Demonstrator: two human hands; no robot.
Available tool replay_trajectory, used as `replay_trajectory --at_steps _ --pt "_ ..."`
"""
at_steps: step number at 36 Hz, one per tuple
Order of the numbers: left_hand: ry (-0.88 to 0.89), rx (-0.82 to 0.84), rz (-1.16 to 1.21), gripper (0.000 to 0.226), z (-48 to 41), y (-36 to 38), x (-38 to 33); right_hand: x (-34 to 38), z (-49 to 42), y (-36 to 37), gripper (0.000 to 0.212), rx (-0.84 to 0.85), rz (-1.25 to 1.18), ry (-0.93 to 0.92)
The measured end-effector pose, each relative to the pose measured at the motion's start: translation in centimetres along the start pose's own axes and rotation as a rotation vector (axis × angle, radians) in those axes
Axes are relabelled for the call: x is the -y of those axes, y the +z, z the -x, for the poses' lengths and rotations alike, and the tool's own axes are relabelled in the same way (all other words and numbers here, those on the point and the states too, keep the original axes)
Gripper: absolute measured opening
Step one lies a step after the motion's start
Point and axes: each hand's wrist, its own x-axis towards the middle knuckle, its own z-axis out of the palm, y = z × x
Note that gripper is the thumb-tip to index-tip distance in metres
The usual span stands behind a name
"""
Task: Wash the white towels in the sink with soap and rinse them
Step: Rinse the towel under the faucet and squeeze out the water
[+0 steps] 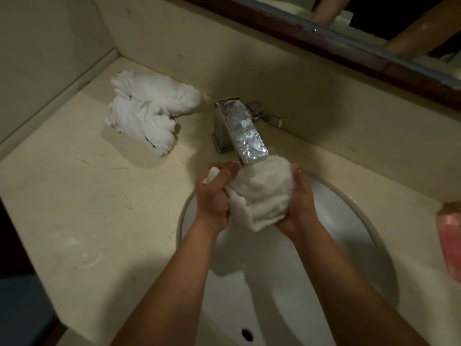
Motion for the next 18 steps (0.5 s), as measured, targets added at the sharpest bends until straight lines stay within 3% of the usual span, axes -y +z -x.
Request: replay_trajectory --at_steps 3,6,10,16,18 --pt "-0.001 0.019 -0.001 0.001 0.1 0.9 1.1 0.9 0.5 -1.6 0.068 -0.010 0.073 -0.013" --pt "-0.040 0.012 0.016 0.011 0.4 1.7 2.0 1.3 0.8 -2.4 0.070 -0.014 0.155 -0.038" --pt "-0.082 -0.117 0.028 0.014 0.5 2.1 2.2 0.7 0.7 -1.9 0.068 -0.125 0.248 -0.142" --pt "-0.122 -0.224 0.036 0.022 -0.1 1.7 1.8 0.4 0.8 0.1 0.022 -0.383 0.223 -0.250" --pt "-0.131 -0.282 0.014 0.016 -0.3 1.7 1.4 -0.1 0.4 0.4 0.022 -0.437 0.184 -0.269"
